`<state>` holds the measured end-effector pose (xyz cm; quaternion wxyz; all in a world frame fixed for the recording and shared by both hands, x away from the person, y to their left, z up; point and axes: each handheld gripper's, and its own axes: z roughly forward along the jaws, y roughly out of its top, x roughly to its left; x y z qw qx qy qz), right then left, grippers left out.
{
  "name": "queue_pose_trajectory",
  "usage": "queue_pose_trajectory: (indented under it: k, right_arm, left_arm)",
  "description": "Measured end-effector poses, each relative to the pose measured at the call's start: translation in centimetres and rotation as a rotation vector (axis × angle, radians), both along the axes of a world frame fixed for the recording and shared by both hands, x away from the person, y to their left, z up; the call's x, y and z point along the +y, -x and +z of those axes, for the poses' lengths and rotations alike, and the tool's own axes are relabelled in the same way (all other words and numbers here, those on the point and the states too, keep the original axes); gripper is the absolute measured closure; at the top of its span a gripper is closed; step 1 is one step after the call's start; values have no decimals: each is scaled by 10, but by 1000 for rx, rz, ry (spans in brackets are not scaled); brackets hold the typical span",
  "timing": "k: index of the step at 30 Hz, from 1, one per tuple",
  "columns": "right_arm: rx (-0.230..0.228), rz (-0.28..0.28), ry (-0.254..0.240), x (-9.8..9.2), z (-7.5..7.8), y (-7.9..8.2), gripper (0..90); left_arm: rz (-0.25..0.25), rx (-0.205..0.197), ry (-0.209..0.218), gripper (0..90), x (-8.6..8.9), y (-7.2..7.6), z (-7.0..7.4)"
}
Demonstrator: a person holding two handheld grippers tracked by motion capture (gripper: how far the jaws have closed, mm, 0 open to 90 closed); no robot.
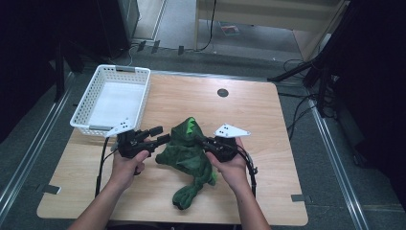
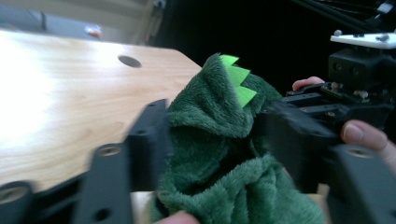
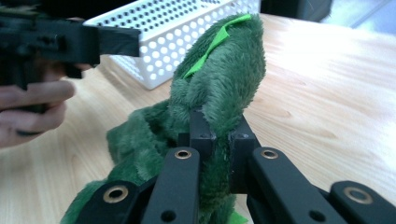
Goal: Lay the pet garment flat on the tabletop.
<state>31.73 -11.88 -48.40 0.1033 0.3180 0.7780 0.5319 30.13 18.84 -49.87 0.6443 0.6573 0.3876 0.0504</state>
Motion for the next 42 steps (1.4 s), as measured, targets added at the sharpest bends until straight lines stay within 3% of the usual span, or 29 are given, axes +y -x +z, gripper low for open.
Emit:
queue_pose_trajectory:
  k: [2, 3, 6, 8, 11, 12, 13, 14, 17, 19, 23, 27, 29, 30, 33, 36, 38, 40, 42]
  right_arm:
    - [-29, 32, -5, -1, 1, 3, 854]
    - [-29, 32, -5, -1, 1, 3, 854]
    - [-87, 73, 1, -2, 6, 12, 853]
    - [-106, 81, 5, -4, 8, 14, 853]
    - [-112, 95, -15, -9, 10, 16, 853]
    - [-108, 110, -33, -12, 11, 16, 853]
    - [-108, 110, -33, -12, 11, 16, 853]
    - [-110, 116, -33, -14, 10, 16, 853]
    - [-107, 111, -15, -17, 10, 17, 847]
    - [-115, 96, -12, -20, 11, 18, 840]
    - [-137, 71, -21, -27, 23, 22, 839]
    - [-171, 61, -28, -27, 40, 29, 842]
    - [-215, 77, -25, -22, 59, 41, 842]
    - [-215, 77, -25, -22, 59, 41, 842]
    - [-260, 97, -22, -16, 82, 57, 842]
    - [-305, 118, -32, -13, 107, 77, 842]
    - [-330, 140, -59, -12, 125, 91, 841]
    - [-336, 158, -88, -14, 141, 101, 838]
    - [-307, 167, -103, -16, 150, 102, 835]
  left_arm:
    - [-26, 54, -26, 279, -6, -9, 1]
    - [-26, 54, -26, 259, -6, -9, 1]
    - [-52, 62, -69, 219, -12, -18, 2]
    - [-82, 84, -64, 203, -16, -25, 1]
    - [-152, 127, -61, 211, -22, -34, -5]
    - [-178, 132, -50, 287, -23, -36, -8]
    - [-195, 127, -33, 287, -25, -36, -10]
    - [-204, 116, -22, 362, -26, -36, -10]
    - [-200, 71, -25, 748, -26, -31, -6]
    - [-203, 38, -32, 872, -25, -26, 0]
    - [-201, -63, -57, 893, -22, -11, 18]
    - [-194, -127, -34, 894, -12, 7, 39]
    - [-198, -154, -30, 894, -7, 16, 51]
    - [-199, -169, -35, 894, -5, 22, 57]
    - [-204, -200, -49, 893, -2, 42, 77]
    - [-251, -252, -42, 891, 0, 66, 104]
    - [-277, -256, -17, 889, 2, 78, 121]
    - [-291, -231, -2, 886, 4, 82, 134]
    - [-276, -190, -14, 882, 4, 77, 138]
